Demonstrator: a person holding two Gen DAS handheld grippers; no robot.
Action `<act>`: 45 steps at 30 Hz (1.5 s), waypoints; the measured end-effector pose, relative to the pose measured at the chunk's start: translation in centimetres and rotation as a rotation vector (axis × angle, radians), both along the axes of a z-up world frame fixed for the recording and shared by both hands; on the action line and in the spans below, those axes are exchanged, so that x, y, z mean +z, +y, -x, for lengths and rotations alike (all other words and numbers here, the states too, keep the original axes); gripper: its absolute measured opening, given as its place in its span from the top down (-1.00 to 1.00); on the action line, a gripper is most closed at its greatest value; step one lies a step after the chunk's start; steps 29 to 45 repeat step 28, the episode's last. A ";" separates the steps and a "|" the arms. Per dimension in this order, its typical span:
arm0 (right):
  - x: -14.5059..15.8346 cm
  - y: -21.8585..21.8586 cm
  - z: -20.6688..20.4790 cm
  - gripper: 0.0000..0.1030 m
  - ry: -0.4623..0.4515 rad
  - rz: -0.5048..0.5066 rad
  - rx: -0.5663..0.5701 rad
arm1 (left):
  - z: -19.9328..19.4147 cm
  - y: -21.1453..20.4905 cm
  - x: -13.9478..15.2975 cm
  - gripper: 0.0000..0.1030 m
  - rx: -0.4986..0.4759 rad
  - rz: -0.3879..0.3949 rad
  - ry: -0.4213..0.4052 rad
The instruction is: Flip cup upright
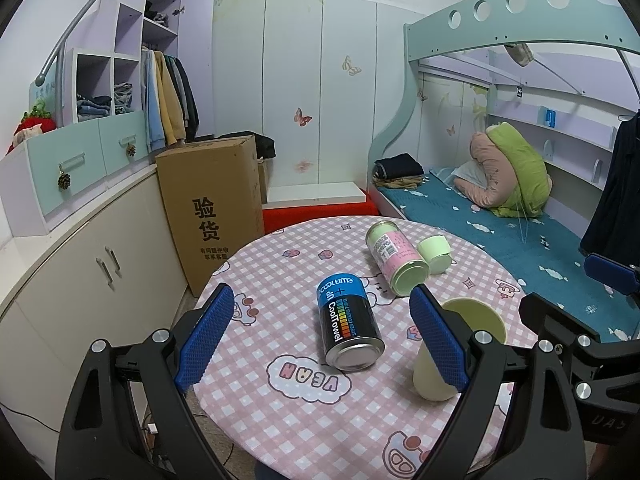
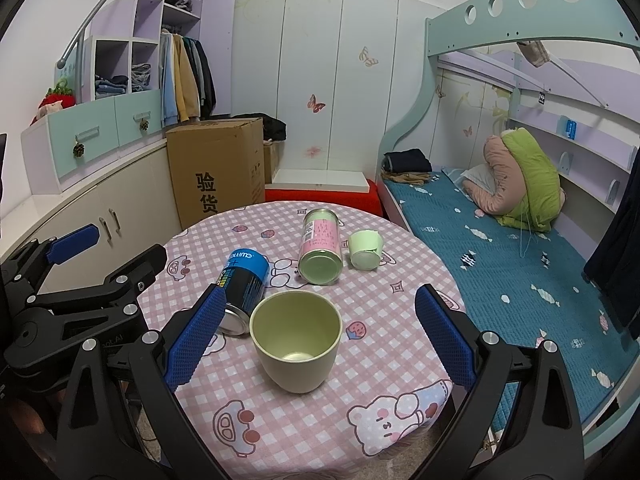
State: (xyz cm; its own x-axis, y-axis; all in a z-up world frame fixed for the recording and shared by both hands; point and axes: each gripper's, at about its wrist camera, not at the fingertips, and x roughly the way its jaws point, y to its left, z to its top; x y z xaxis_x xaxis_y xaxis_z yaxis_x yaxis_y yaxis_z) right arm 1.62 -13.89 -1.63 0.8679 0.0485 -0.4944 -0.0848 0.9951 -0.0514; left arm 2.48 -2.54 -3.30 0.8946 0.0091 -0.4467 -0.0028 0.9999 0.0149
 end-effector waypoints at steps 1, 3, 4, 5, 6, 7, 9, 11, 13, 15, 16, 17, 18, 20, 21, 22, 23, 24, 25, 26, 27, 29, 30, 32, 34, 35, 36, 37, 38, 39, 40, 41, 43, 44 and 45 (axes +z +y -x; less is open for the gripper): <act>0.0 0.0 0.0 -0.86 0.001 0.000 0.000 | 0.0 0.0 0.0 -0.67 0.001 -0.002 -0.001; 0.0 0.0 0.0 -0.86 0.000 0.000 0.000 | 0.0 0.1 0.0 -0.67 0.003 -0.004 -0.003; 0.0 0.0 0.0 -0.86 0.000 0.000 0.000 | 0.0 0.1 0.0 -0.67 0.004 -0.004 -0.003; 0.0 0.0 0.0 -0.86 0.000 0.000 0.000 | 0.0 0.1 0.0 -0.67 0.004 -0.004 -0.004; 0.0 0.0 0.0 -0.86 0.000 0.000 0.000 | 0.0 0.1 0.0 -0.67 0.004 -0.004 -0.004; 0.0 0.0 0.0 -0.86 0.001 0.000 0.000 | 0.0 0.1 0.0 -0.67 0.005 -0.004 -0.003; 0.0 0.0 0.0 -0.86 0.002 0.000 0.001 | 0.0 0.1 0.0 -0.67 0.005 -0.005 -0.003; 0.0 0.0 0.0 -0.86 0.000 0.000 -0.001 | 0.0 0.1 0.0 -0.67 0.003 -0.003 -0.002; 0.0 0.0 0.0 -0.86 0.000 0.000 0.001 | 0.0 0.1 0.0 -0.67 0.004 -0.005 -0.004; 0.0 0.0 0.0 -0.86 0.000 -0.001 0.001 | 0.0 0.1 0.0 -0.67 0.003 -0.004 -0.004; 0.0 0.0 0.0 -0.86 -0.001 0.000 0.001 | 0.0 0.1 0.0 -0.67 0.004 -0.004 -0.005; 0.0 0.0 0.0 -0.86 -0.001 0.000 0.001 | 0.0 0.1 0.0 -0.67 0.004 -0.004 -0.004; 0.0 0.0 0.0 -0.86 0.000 -0.001 0.001 | 0.0 0.1 0.0 -0.67 0.002 -0.005 -0.004; 0.0 -0.1 -0.1 -0.86 0.000 -0.003 0.000 | 0.0 0.1 0.1 -0.67 0.000 -0.005 -0.004; 0.0 0.0 0.0 -0.86 0.000 0.001 -0.002 | 0.0 0.1 0.1 -0.67 0.000 -0.005 -0.004; 0.0 0.0 0.0 -0.86 0.000 0.002 -0.002 | -0.1 0.1 0.1 -0.67 0.000 -0.005 -0.001; 0.0 0.0 -0.1 -0.86 0.002 0.001 -0.002 | -0.2 0.0 0.1 -0.67 0.002 -0.004 0.009; 0.0 -0.1 0.0 -0.86 0.002 0.000 -0.002 | -0.3 0.0 0.1 -0.67 0.004 0.002 0.018; 0.0 -0.1 0.0 -0.86 0.001 0.000 -0.002 | -0.3 0.0 0.0 -0.67 0.003 0.005 0.019; 0.1 -0.1 0.0 -0.86 0.001 0.000 -0.002 | -0.3 0.0 0.0 -0.67 0.002 0.006 0.019; 0.0 -0.1 -0.1 -0.86 0.001 0.000 -0.002 | -0.3 0.0 0.1 -0.67 0.004 0.005 0.018; 0.0 -0.1 0.0 -0.86 0.000 0.000 -0.002 | -0.3 0.0 0.1 -0.67 0.005 0.005 0.017; 0.0 -0.1 0.0 -0.86 0.000 0.000 -0.002 | -0.3 0.0 0.1 -0.67 0.005 0.005 0.017; 0.0 -0.1 0.0 -0.86 0.000 0.000 -0.002 | -0.3 0.0 0.1 -0.67 0.005 0.005 0.017; 0.0 -0.1 0.0 -0.86 0.000 0.000 -0.002 | -0.3 0.0 0.1 -0.67 0.005 0.005 0.017; 0.0 -0.1 0.0 -0.86 0.000 0.000 -0.002 | -0.3 0.0 0.1 -0.67 0.005 0.005 0.017; 0.0 -0.1 0.0 -0.86 0.000 0.000 -0.002 | -0.3 0.0 0.1 -0.67 0.005 0.005 0.017; 0.0 -0.1 0.0 -0.86 0.000 0.000 -0.002 | -0.3 0.0 0.1 -0.67 0.005 0.005 0.017; 0.0 -0.1 0.0 -0.86 0.000 0.000 -0.002 | -0.3 0.0 0.1 -0.67 0.005 0.005 0.017; 0.0 -0.1 0.0 -0.86 0.000 0.000 -0.002 | -0.3 0.0 0.1 -0.67 0.005 0.005 0.017; 0.0 -0.1 0.0 -0.86 0.000 0.000 -0.002 | -0.3 0.0 0.1 -0.67 0.005 0.005 0.017; 0.0 -0.1 0.0 -0.86 0.000 0.000 -0.002 | -0.3 0.0 0.1 -0.67 0.005 0.005 0.017; 0.0 -0.1 0.0 -0.86 0.000 0.000 -0.002 | -0.3 0.0 0.1 -0.67 0.005 0.005 0.017; 0.0 -0.1 0.0 -0.86 0.000 0.000 -0.002 | -0.3 0.0 0.1 -0.67 0.005 0.005 0.017; 0.0 -0.1 0.0 -0.86 0.000 0.000 -0.002 | -0.3 0.0 0.1 -0.67 0.005 0.005 0.017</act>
